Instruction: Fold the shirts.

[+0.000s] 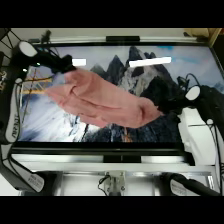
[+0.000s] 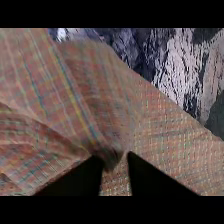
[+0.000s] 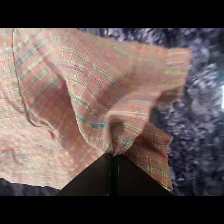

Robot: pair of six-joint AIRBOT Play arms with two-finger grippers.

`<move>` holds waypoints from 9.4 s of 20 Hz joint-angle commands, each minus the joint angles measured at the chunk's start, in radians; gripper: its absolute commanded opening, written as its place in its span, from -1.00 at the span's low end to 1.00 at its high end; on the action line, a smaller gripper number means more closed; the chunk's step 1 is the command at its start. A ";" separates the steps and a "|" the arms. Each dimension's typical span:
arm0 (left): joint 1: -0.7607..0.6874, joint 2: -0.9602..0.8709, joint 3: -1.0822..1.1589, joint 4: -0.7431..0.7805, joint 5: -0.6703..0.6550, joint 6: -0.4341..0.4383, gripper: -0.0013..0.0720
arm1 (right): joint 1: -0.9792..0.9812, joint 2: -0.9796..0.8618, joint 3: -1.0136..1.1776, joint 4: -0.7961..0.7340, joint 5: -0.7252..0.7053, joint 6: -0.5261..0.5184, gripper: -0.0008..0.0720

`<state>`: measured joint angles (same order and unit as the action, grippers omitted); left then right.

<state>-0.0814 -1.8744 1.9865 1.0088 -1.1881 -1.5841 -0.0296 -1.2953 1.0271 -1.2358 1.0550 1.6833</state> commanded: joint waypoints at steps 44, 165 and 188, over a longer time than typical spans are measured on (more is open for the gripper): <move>-0.327 0.497 -1.164 -0.282 0.631 -0.257 -0.89 | 0.000 -0.267 0.361 0.027 0.183 -0.269 0.91; 0.167 0.315 -0.925 -0.104 0.142 0.230 -0.89 | -0.087 -0.063 -0.198 0.068 -0.055 -0.207 -0.85; 0.167 0.314 -0.925 -0.101 0.087 0.242 -0.89 | -0.092 -0.035 -0.076 -0.129 0.161 -0.201 0.62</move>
<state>0.0860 -1.5600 1.0618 0.9081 -1.1015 -1.3460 -0.1184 -1.3487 0.9310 -1.2621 1.0515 1.4837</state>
